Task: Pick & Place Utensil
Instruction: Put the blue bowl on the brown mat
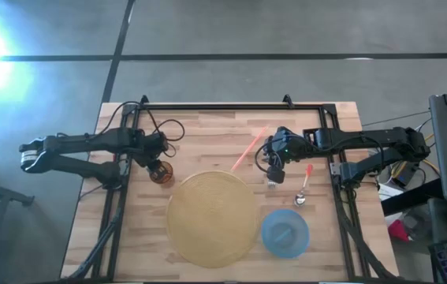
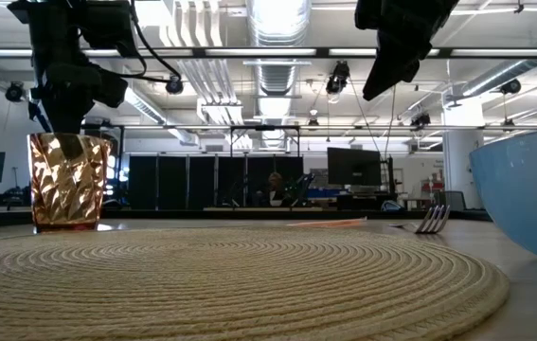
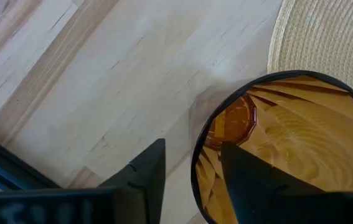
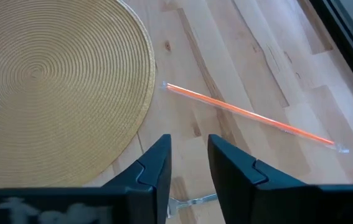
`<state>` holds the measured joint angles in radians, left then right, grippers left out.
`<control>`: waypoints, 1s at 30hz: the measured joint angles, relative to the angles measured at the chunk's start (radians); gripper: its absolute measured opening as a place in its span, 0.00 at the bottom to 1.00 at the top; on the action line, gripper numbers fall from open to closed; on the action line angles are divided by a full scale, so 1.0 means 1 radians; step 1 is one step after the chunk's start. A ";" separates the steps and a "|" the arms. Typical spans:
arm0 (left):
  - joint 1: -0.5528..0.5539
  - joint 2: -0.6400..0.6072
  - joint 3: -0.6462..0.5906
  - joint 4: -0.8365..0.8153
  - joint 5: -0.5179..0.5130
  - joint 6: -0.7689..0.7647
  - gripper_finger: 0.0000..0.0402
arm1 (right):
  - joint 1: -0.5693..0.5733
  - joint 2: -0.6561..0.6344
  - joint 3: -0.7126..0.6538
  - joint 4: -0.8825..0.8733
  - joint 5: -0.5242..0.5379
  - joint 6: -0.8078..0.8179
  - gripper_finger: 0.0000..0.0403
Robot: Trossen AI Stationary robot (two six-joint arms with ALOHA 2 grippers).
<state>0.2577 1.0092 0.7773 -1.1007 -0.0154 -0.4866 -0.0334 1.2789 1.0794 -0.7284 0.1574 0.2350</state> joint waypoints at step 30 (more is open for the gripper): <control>-0.003 -0.003 0.270 -0.113 0.001 0.039 0.39 | 0.052 -0.001 -0.002 -0.320 -0.196 0.192 0.35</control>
<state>0.2551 1.0060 1.0475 -1.2138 -0.0147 -0.4475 0.0189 1.2781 1.0773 -1.0483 -0.0383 0.4269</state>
